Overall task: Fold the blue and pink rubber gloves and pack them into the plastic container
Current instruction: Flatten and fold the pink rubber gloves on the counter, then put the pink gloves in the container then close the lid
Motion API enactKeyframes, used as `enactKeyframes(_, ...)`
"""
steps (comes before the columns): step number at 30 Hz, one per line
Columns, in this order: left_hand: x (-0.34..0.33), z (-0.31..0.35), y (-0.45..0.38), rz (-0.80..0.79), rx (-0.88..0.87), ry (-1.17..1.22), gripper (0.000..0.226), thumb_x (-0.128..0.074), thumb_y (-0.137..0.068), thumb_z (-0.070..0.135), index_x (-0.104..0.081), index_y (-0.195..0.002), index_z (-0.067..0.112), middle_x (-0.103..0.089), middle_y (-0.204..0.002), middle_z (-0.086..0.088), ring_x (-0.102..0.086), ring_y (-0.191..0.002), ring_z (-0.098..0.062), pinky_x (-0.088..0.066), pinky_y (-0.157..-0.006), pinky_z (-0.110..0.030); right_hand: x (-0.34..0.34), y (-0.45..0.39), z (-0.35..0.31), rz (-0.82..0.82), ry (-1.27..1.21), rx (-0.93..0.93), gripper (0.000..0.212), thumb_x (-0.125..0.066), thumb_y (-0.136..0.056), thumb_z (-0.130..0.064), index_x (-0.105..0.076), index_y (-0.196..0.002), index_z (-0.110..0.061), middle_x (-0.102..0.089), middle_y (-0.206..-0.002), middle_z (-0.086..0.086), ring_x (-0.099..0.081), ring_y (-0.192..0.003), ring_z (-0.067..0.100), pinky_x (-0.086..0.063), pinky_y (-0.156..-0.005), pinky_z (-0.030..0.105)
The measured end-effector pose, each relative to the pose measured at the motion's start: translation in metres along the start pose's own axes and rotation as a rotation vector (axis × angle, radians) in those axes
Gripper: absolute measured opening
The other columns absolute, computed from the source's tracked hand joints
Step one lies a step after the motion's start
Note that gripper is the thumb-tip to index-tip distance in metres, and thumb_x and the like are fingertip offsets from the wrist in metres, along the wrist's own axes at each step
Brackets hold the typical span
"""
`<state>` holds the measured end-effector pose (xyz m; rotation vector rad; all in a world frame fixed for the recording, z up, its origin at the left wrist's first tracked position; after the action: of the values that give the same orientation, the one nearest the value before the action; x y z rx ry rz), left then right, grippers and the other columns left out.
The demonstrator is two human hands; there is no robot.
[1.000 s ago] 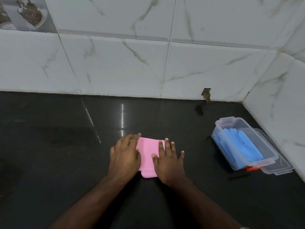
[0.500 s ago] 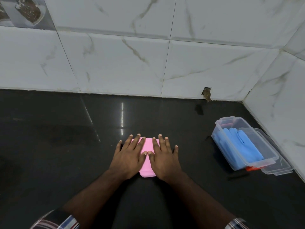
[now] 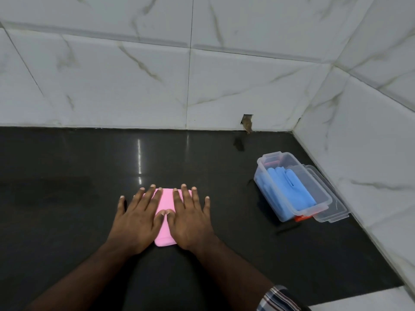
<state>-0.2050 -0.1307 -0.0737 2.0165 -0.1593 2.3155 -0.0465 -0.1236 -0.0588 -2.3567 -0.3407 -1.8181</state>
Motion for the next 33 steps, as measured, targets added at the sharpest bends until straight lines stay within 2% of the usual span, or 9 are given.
enactKeyframes(6, 0.01, 0.004, 0.004, -0.056, 0.012, -0.034, 0.07, -0.014, -0.097, 0.058, -0.025, -0.158, 0.024, -0.023, -0.165, 0.003, -0.022, -0.152, -0.02, -0.018, -0.117, -0.063, 0.0, -0.001, 0.001, -0.066, -0.009, -0.004, 0.062, -0.021, -0.1, -0.046, -0.006, -0.156, -0.024, 0.003, -0.166, 0.0, 0.005, -0.152, 0.026, -0.001, -0.117, 0.062)
enactKeyframes(10, 0.018, 0.008, 0.004, -0.136, 0.024, -0.04, 0.068, -0.01, -0.1, 0.059, -0.003, -0.16, 0.028, 0.0, -0.169, 0.006, 0.0, -0.155, -0.017, -0.003, -0.121, -0.06, 0.008, -0.004, 0.001, -0.142, -0.046, -0.001, 0.061, -0.022, -0.101, -0.047, -0.005, -0.156, -0.026, 0.006, -0.166, -0.003, 0.006, -0.152, 0.025, -0.001, -0.118, 0.061)
enactKeyframes(13, 0.034, 0.017, -0.001, -0.205, 0.041, -0.066, 0.067, -0.017, -0.101, 0.054, 0.002, -0.159, 0.028, 0.005, -0.169, 0.005, 0.004, -0.155, -0.019, 0.0, -0.119, -0.063, 0.023, -0.003, 0.007, -0.165, -0.128, 0.004, 0.058, -0.028, -0.103, -0.043, -0.012, -0.156, -0.026, 0.002, -0.166, -0.006, 0.002, -0.152, 0.021, -0.006, -0.118, 0.061)
enactKeyframes(16, 0.054, 0.037, -0.009, -0.135, 0.036, -0.08, 0.069, -0.032, -0.1, 0.045, -0.005, -0.16, 0.023, 0.001, -0.169, 0.003, 0.001, -0.155, -0.022, -0.001, -0.118, -0.065, 0.038, 0.002, 0.016, -0.118, -0.178, 0.0, 0.056, -0.036, -0.102, -0.034, -0.02, -0.155, -0.024, -0.005, -0.166, -0.006, -0.003, -0.152, 0.018, -0.011, -0.118, 0.058)
enactKeyframes(19, 0.069, 0.073, -0.016, -0.013, 0.003, -0.029, 0.066, -0.038, -0.1, 0.034, -0.013, -0.16, 0.02, -0.007, -0.169, 0.002, -0.003, -0.155, -0.02, -0.004, -0.119, -0.059, 0.056, 0.006, 0.03, -0.084, -0.186, -0.015, 0.059, -0.039, -0.098, -0.024, -0.021, -0.155, -0.021, -0.01, -0.165, -0.003, -0.005, -0.152, 0.017, -0.012, -0.12, 0.054)
enactKeyframes(25, 0.062, 0.152, -0.031, -0.067, -0.058, 0.345, 0.063, -0.044, -0.097, 0.018, -0.024, -0.157, 0.014, -0.023, -0.165, -0.004, -0.02, -0.152, -0.02, -0.018, -0.123, -0.042, 0.092, 0.02, 0.082, -0.054, -0.243, -0.069, 0.058, -0.043, -0.096, -0.022, -0.028, -0.152, -0.016, -0.024, -0.162, 0.004, -0.015, -0.151, 0.02, -0.016, -0.121, 0.049)
enactKeyframes(28, 0.057, 0.192, -0.037, -0.104, -0.042, 0.611, 0.056, -0.047, -0.097, 0.01, -0.036, -0.152, 0.01, -0.04, -0.157, -0.008, -0.038, -0.144, -0.02, -0.023, -0.115, -0.02, 0.119, 0.028, 0.123, 0.072, -0.302, -0.134, 0.056, -0.05, -0.093, -0.017, -0.039, -0.148, -0.015, -0.039, -0.155, 0.006, -0.031, -0.145, 0.021, -0.027, -0.118, 0.045)
enactKeyframes(31, 0.056, 0.231, -0.043, -0.203, 0.003, 0.723, 0.057, -0.052, -0.099, 0.02, -0.036, -0.153, 0.015, -0.043, -0.156, -0.004, -0.042, -0.141, -0.019, -0.026, -0.113, -0.021, 0.157, 0.036, 0.176, 0.227, -0.348, -0.289, 0.049, -0.054, -0.093, -0.021, -0.047, -0.142, -0.021, -0.059, -0.134, 0.003, -0.055, -0.123, 0.022, -0.043, -0.104, 0.037)
enactKeyframes(33, 0.054, 0.253, -0.047, -0.271, 0.048, 0.806, 0.056, -0.054, -0.098, 0.025, -0.038, -0.152, 0.022, -0.048, -0.152, 0.001, -0.046, -0.138, -0.017, -0.03, -0.111, -0.023, 0.179, 0.041, 0.214, 0.295, -0.34, -0.382, 0.043, -0.055, -0.093, -0.021, -0.054, -0.136, -0.019, -0.063, -0.128, 0.006, -0.058, -0.117, 0.026, -0.041, -0.097, 0.033)
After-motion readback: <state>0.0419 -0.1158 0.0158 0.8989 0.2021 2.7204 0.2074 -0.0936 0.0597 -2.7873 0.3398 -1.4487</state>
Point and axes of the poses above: each hand's wrist, its own y-axis away from the middle knuckle, its own x-axis out of the back of the hand, z = x × y, the point moved 3 cm from there along -y, towards the middle knuckle
